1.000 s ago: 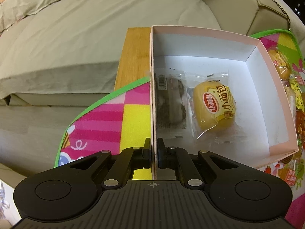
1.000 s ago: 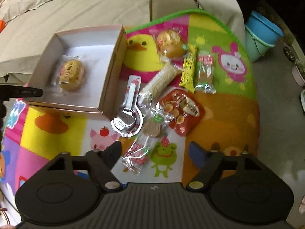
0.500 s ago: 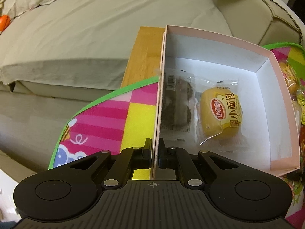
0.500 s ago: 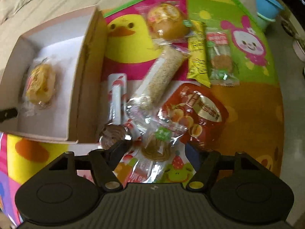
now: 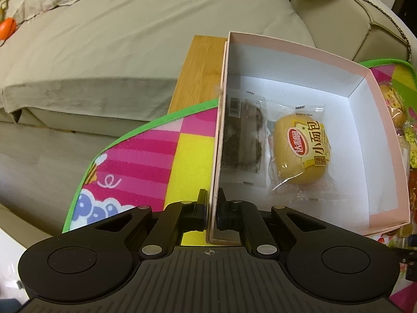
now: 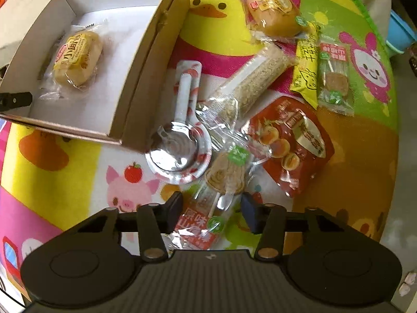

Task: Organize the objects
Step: 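Grasp the hawthorn stick packet with the right tool, then carry the hawthorn stick packet into the box and release it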

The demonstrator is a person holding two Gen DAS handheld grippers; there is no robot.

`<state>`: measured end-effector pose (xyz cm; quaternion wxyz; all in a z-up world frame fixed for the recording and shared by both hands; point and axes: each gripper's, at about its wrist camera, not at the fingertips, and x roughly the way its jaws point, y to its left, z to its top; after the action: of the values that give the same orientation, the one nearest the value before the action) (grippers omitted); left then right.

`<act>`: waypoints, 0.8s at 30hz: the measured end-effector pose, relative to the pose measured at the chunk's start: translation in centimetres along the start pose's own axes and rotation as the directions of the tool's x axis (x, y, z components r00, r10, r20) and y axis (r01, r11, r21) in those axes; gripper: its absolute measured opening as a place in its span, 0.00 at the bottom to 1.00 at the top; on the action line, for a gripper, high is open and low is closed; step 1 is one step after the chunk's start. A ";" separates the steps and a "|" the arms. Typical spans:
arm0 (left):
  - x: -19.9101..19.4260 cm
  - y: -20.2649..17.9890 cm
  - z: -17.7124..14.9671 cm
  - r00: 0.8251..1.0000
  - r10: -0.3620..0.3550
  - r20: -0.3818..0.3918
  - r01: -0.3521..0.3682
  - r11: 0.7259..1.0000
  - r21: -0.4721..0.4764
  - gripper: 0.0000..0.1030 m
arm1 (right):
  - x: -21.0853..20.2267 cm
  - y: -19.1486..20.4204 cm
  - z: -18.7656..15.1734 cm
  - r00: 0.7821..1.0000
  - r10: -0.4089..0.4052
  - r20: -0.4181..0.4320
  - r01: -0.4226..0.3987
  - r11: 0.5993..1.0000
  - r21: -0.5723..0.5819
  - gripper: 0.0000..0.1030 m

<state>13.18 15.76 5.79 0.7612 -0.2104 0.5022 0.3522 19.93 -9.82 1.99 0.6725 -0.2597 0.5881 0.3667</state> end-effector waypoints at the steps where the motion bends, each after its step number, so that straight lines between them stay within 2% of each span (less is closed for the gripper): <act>1: 0.0 -0.1 0.0 1.000 0.003 0.000 -0.003 1.000 0.000 0.08 | 0.0 -0.2 -0.3 1.000 -0.005 0.000 0.005 1.000 0.002 0.45; 5: 0.3 -0.3 0.0 1.000 0.011 0.005 -0.011 1.000 0.002 0.08 | -0.5 -1.0 -1.3 0.999 -0.035 0.028 0.035 0.999 0.023 0.44; 10: 0.1 -0.4 -0.2 1.000 0.022 0.007 -0.022 0.999 0.023 0.08 | -0.2 -1.4 -0.9 0.998 -0.035 0.061 0.029 0.995 0.094 0.44; 11: 0.2 -0.5 -0.2 1.000 0.024 0.005 -0.025 0.999 0.027 0.08 | -0.2 -1.1 -0.7 0.997 -0.037 0.068 0.031 0.996 0.086 0.43; 12: 0.3 -0.4 -0.1 1.000 0.027 0.004 -0.028 0.999 0.034 0.08 | -0.2 -0.4 -0.4 0.997 -0.039 0.072 0.034 0.997 0.073 0.35; 16: 0.3 -0.5 0.0 0.999 0.040 -0.007 -0.039 0.999 0.019 0.08 | -0.6 -0.1 0.2 0.997 -0.017 0.074 0.013 0.998 0.062 0.34; 19: 0.2 -0.6 0.0 0.999 0.039 -0.017 -0.038 0.999 0.014 0.08 | -2.9 -0.5 -0.2 0.995 0.014 0.103 -0.020 0.998 0.059 0.33; 20: 0.1 -0.7 0.0 0.999 0.041 -0.023 -0.041 0.999 0.007 0.08 | -4.0 -0.7 -0.6 0.993 0.016 0.118 -0.028 0.994 0.104 0.33; 24: -0.2 -0.8 0.1 0.999 0.036 -0.032 -0.036 0.999 0.007 0.08 | -10.0 -1.9 -2.3 0.985 0.051 0.167 -0.071 0.990 0.118 0.33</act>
<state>13.84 15.23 6.01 0.7473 -0.2046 0.5192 0.3609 19.63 -14.65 11.24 0.7217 -0.1683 0.5602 0.3702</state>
